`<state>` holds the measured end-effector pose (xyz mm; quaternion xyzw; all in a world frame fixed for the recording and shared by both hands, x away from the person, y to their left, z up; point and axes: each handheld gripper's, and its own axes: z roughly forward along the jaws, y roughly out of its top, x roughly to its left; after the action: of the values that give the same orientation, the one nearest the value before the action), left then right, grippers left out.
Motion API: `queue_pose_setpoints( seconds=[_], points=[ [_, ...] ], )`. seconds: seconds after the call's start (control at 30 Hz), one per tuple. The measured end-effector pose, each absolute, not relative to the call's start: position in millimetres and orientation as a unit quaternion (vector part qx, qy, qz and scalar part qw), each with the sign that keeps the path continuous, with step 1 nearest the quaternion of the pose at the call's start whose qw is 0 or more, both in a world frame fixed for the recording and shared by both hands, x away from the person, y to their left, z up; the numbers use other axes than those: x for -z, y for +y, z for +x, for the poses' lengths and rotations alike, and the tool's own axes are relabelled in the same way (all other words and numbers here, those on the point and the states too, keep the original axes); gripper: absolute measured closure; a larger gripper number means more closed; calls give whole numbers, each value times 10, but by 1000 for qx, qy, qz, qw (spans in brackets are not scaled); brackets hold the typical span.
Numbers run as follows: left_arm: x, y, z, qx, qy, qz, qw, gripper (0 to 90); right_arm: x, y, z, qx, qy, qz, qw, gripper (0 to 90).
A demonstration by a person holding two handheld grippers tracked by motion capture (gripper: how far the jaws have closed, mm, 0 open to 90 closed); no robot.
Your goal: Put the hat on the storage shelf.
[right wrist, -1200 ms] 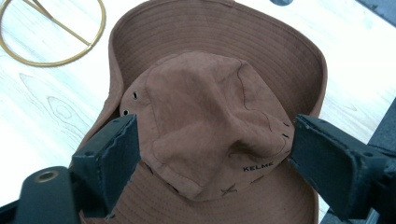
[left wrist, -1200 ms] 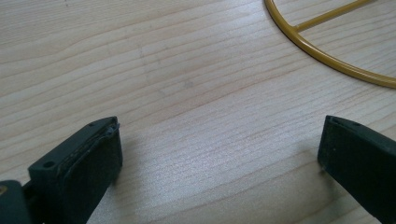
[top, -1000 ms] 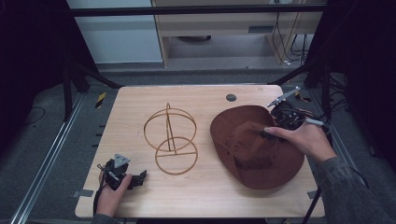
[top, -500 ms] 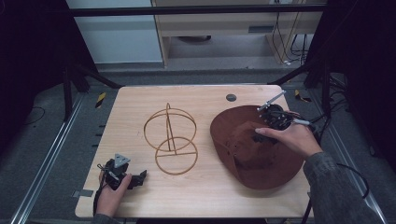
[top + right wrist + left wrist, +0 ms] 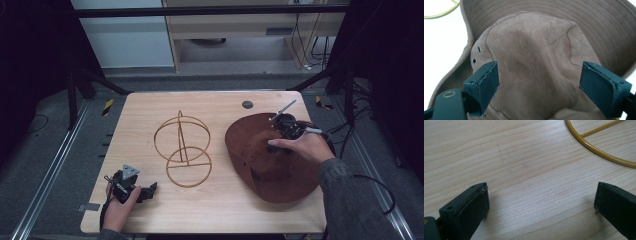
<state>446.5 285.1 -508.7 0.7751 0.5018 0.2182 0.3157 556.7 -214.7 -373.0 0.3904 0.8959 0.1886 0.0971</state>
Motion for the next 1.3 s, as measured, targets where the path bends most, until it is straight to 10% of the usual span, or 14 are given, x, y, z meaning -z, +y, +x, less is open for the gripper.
queue_pose_setpoints(
  seconds=[0.6, 1.3],
  points=[
    [5087, 2848, 4471, -218, 501, 775, 316, 0, 3903, -2140, 5625, -173, 901, 389, 90, 271],
    [5088, 2848, 4473, -219, 501, 776, 316, 0, 3957, -2180, 5626, -177, 904, 382, 65, 848]
  ],
)
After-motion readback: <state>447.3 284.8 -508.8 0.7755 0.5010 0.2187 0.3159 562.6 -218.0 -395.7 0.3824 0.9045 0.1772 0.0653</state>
